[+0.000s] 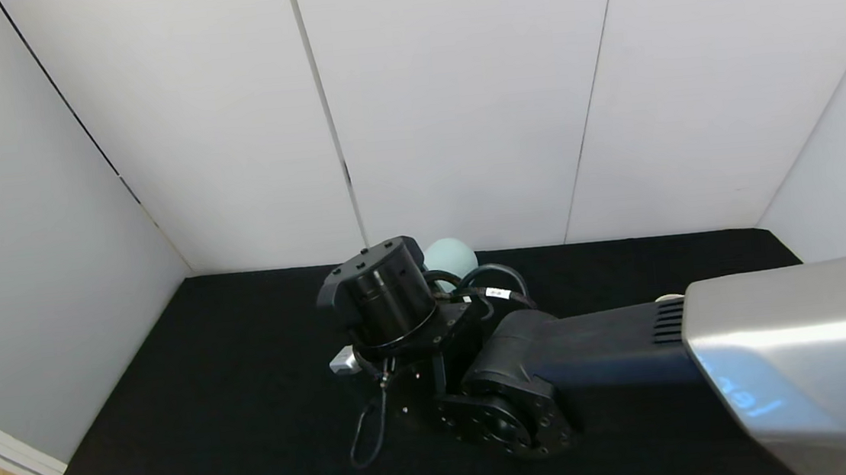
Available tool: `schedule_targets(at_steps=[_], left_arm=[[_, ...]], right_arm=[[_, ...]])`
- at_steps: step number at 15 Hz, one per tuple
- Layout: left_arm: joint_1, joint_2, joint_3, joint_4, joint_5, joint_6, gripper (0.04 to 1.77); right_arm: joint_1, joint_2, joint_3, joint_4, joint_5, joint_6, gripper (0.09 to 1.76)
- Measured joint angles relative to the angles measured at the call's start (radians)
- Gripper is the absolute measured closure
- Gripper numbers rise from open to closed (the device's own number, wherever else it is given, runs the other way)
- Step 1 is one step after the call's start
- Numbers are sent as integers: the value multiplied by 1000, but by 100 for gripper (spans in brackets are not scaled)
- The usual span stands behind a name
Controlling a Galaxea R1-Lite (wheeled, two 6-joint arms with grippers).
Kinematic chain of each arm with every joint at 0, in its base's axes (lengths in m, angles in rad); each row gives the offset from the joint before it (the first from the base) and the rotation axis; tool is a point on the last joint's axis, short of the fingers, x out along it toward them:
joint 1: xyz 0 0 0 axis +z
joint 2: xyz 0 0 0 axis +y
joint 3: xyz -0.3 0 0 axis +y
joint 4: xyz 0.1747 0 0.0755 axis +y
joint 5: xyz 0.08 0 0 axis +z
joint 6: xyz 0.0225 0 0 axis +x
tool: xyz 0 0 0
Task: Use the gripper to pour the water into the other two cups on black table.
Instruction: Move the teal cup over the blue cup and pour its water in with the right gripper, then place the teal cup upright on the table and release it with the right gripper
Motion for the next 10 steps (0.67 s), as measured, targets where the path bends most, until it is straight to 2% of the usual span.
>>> schedule_targets(at_steps=[3, 5, 10], left_arm=[[0, 0, 0, 0, 0, 0, 9], [0, 0, 0, 0, 1, 0, 9], [0, 0, 0, 0, 0, 0, 9]], right_arm=[[1, -6, 1, 0, 5, 22, 64], [2, -13, 3, 3, 9, 104, 64], [19, -27, 18, 11, 21, 520, 64]])
